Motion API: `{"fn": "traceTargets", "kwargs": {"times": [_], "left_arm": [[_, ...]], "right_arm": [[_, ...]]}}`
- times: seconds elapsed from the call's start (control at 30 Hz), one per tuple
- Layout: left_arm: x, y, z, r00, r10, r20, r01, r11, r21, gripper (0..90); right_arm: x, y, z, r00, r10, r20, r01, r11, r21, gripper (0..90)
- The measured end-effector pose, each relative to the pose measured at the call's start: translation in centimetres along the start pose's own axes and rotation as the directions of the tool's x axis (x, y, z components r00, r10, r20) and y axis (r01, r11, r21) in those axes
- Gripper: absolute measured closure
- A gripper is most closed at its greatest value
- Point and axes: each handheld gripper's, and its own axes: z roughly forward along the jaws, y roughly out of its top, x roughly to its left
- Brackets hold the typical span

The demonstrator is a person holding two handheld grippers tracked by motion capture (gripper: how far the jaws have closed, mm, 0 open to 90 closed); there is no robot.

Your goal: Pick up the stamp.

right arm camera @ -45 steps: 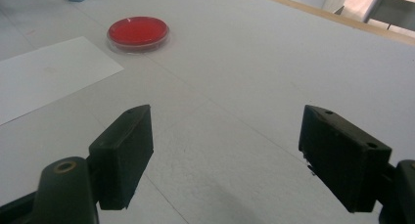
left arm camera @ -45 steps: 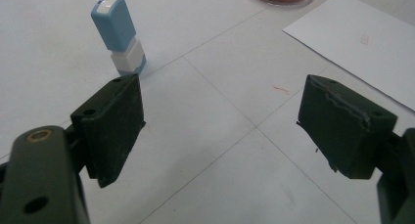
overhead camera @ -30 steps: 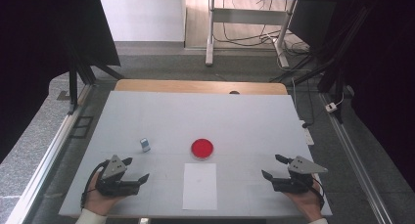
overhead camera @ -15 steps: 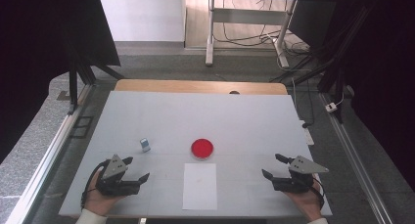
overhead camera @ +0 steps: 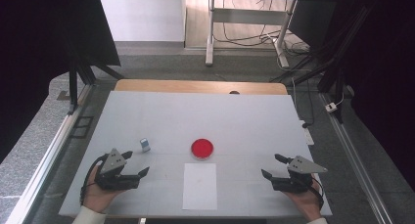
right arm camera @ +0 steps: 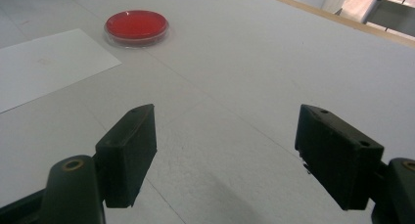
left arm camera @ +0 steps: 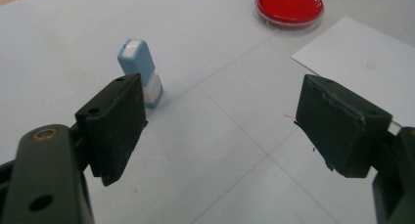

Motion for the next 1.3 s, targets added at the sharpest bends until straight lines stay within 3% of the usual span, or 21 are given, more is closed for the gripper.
{"fn": "traceTargets", "kwargs": {"times": [0.47, 0.97, 1.3], "left_arm": [[1.6, 1.6, 0.7, 0.9998, -0.013, 0.014, 0.013, 0.9999, 0.008, 20.6], [3.6, 3.7, 1.2, 0.9996, -0.028, -0.001, 0.028, 0.9996, 0.004, 21.3], [4.5, 5.2, 2.2, 0.9997, -0.006, -0.022, 0.008, 0.9988, 0.049, 21.5]], "right_arm": [[0.0, 0.0, 0.0, 0.9999, -0.001, 0.012, 0.001, 1.000, -0.001, 22.9], [0.0, 0.0, 0.0, 0.9999, 0.003, 0.012, -0.003, 1.000, 0.001, 22.9], [-0.1, 0.0, -0.1, 0.9998, 0.010, 0.014, -0.010, 1.000, -0.002, 22.9]]}}
